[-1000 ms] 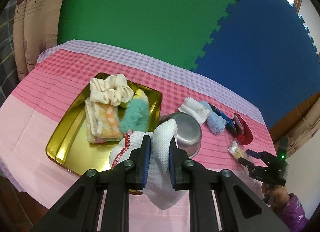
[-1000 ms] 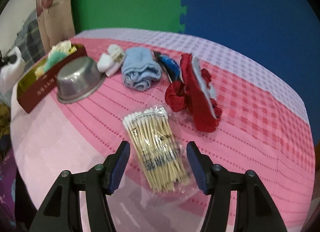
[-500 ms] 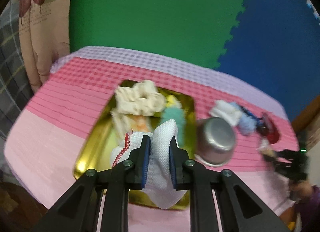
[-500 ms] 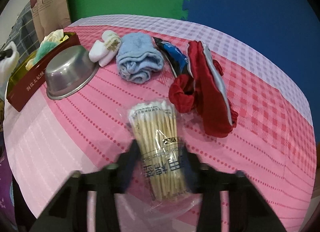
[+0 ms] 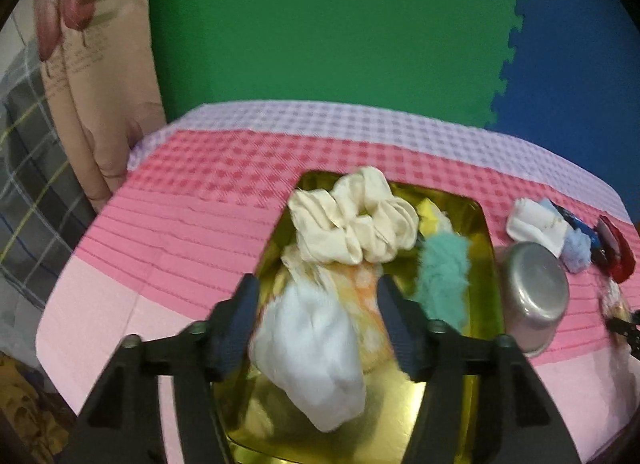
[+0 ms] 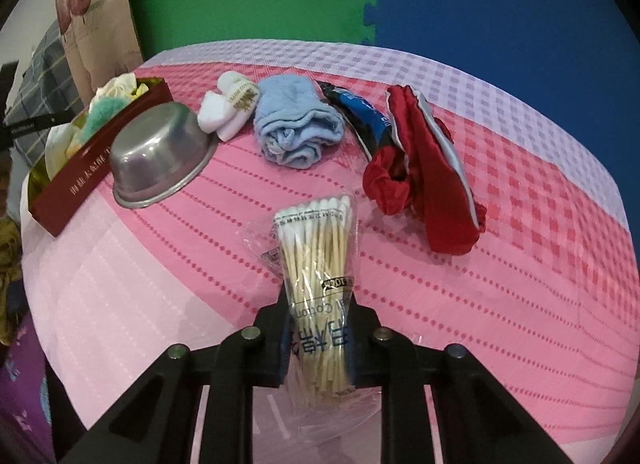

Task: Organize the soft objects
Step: 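Lower the white sock into the tin box and open the left tool, then carry the cotton swab bag into the tin box and open the right tool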

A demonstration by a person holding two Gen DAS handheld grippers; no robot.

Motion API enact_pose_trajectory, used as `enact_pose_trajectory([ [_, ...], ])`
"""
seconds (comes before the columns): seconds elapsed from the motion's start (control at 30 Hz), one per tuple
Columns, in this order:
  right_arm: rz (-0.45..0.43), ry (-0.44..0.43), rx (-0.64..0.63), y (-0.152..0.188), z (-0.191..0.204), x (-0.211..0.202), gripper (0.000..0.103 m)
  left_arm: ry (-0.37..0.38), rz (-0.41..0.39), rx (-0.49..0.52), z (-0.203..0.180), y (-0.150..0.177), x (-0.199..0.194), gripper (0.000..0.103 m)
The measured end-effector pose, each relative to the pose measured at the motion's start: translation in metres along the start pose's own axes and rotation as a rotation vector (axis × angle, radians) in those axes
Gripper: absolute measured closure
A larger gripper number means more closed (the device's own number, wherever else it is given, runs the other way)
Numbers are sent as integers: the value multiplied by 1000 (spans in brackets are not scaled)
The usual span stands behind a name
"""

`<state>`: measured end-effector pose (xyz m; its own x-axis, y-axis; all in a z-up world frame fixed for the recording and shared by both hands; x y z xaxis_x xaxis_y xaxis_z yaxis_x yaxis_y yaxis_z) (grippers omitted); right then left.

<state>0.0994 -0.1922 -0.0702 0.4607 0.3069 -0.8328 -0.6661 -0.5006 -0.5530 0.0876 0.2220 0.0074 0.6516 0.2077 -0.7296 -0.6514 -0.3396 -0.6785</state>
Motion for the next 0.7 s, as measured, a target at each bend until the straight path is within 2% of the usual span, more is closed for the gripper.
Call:
enact_pose_trajectory([
  [0.23,-32,-54,70,1,6,-9,83,13,-72,-30,-7,11,-38,25],
  [0.3,-42,-87,102,-1,6,-12,83,-12,-92,-20,-11,19,-51,17],
  [0.43,-76,-163,164,-13,12,-22,83,-82,-129,-19,-17,44,-80,11],
  [0.5,-103,-204,183,-23,19,-28,83,-112,-145,-28,-18,57,-92,3],
  [0.7,-159,-352,183,-73,61,-37,83,-153,-122,-81,-2,84,-103,1],
])
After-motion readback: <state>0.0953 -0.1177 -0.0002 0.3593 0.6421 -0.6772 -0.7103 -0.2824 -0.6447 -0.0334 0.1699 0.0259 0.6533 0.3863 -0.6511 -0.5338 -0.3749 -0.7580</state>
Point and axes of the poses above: each gripper's, at about its wrist camera, not at the fingertips, and x roughly the way its jaws point, z to its left, y to its underside, the point moved 1 cm from there along x, roughly the way its jaws point, and after that the axes turned 7 degrees about -x, right-handed, at the moved point
